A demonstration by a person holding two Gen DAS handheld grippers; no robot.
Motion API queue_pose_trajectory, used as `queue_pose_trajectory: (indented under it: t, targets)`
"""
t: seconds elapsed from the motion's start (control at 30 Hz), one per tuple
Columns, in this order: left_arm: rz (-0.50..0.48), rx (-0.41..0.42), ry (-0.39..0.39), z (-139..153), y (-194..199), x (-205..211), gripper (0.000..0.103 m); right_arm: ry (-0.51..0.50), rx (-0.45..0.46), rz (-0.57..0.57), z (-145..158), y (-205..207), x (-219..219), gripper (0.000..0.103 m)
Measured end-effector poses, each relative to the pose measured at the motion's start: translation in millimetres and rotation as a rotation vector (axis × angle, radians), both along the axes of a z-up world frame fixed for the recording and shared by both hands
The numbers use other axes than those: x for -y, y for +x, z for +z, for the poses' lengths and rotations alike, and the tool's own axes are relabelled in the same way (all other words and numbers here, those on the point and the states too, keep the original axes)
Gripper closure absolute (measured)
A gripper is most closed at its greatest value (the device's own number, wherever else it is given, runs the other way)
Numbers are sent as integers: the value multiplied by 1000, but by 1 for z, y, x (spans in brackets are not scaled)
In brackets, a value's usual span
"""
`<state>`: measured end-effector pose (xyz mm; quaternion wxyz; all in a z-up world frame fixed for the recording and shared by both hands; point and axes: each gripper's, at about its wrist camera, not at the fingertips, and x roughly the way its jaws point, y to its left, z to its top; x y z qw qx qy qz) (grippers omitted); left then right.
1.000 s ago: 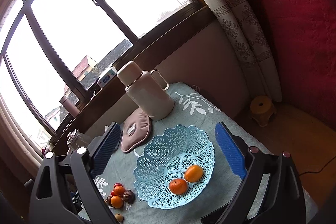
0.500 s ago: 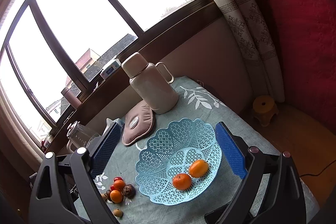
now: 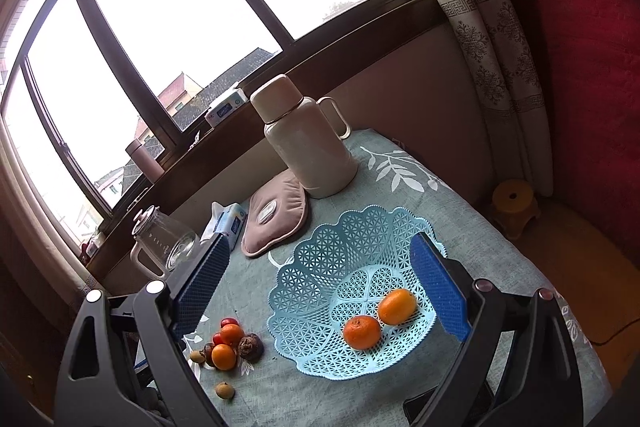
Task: Organize fruits
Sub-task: 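Return the left tool to the fruit pile and grasp the brown kiwi, then lift the kiwi with the left tool while the right tool moves to the fruit pile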
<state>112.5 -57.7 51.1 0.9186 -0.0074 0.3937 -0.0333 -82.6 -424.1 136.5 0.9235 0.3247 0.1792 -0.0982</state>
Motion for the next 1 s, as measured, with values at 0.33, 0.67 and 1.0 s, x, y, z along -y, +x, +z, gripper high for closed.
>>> queue_pose_trajectory:
  t: [0.33, 0.67, 1.0]
  targets:
    - [14, -79, -22, -25, 15, -4, 35, 5, -11, 20, -4, 4, -2, 10]
    - [-44, -70, 3, -38, 11, 12, 51, -12, -26, 48, -4, 11, -12, 10]
    - [-77, -17, -53, -27, 1, 3, 74, -72, -49, 127, -9, 23, -38, 10]
